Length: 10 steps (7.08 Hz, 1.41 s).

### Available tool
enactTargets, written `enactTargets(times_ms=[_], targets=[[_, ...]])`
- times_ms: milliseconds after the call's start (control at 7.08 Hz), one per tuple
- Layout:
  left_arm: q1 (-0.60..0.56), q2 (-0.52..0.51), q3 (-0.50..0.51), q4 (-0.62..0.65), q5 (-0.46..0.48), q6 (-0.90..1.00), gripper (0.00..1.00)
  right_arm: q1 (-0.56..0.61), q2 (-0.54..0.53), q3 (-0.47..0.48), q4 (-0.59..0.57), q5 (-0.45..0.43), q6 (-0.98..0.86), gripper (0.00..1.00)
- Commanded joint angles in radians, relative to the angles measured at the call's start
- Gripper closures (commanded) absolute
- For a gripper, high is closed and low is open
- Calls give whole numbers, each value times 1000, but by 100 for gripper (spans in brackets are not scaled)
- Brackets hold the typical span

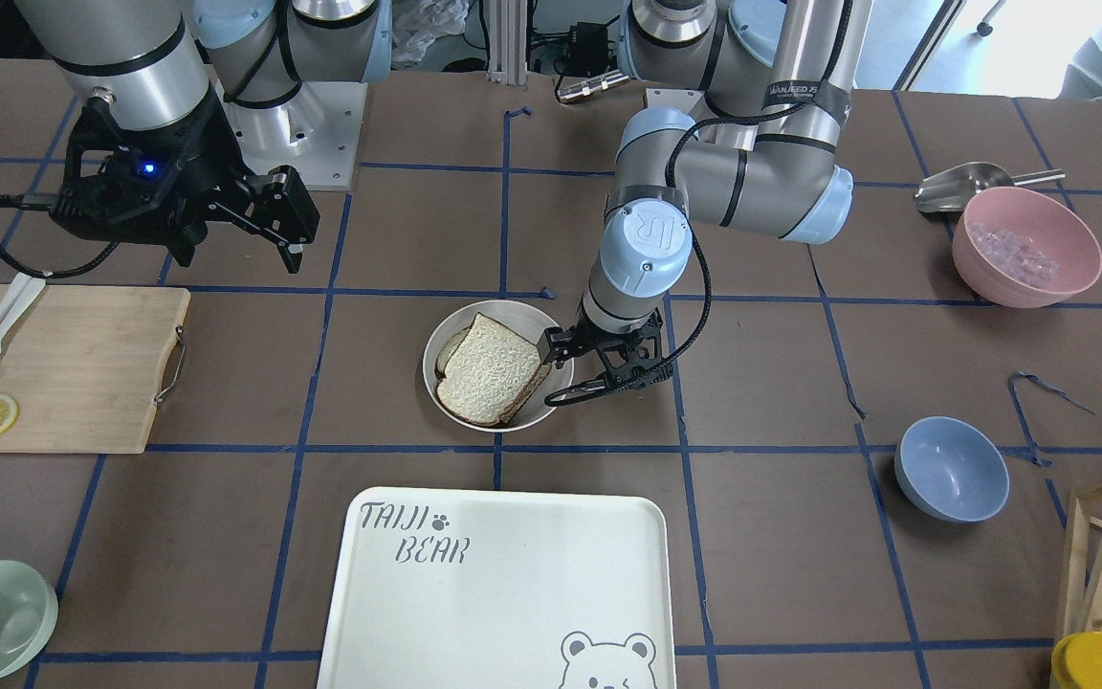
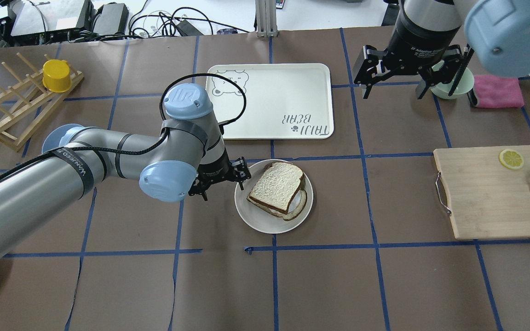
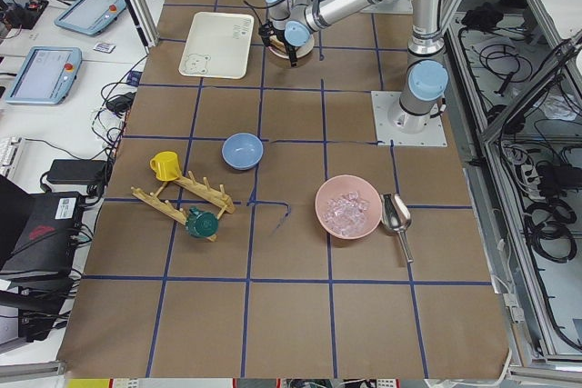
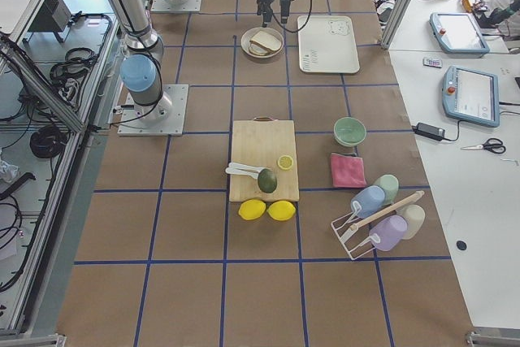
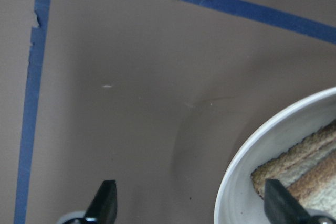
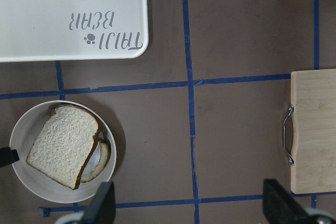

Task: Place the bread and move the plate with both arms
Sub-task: 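Lower the left gripper and grip the white plate's rim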

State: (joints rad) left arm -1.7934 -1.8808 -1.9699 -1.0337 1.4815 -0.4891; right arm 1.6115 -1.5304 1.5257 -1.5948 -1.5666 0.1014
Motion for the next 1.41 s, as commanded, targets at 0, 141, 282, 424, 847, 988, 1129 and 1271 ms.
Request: enactTargets(times_ms=[0, 141, 282, 424, 847, 988, 1129, 1271], targets=[[-6, 0, -32, 17, -12, 14, 13, -2, -2, -1, 1, 0, -2, 0], [-6, 0, -39, 17, -12, 12, 26, -2, -2, 1, 3, -4, -2, 0], [-6, -1, -41, 24, -13, 12, 44, -2, -1, 1, 3, -6, -18, 0], [-4, -1, -41, 39, -15, 9, 50, -4, -1, 1, 3, -12, -61, 0], [-12, -8, -38, 81, -50, 11, 63, -5, -1, 1, -4, -12, -69, 0], [-12, -9, -37, 86, -50, 11, 73, -4, -1, 1, -8, -12, -71, 0], [-12, -9, -36, 89, -52, 12, 79, -5, -1, 1, -10, -12, -71, 0], [-12, -17, -36, 90, -52, 12, 80, -5, 1, 1, -11, -12, -71, 0]])
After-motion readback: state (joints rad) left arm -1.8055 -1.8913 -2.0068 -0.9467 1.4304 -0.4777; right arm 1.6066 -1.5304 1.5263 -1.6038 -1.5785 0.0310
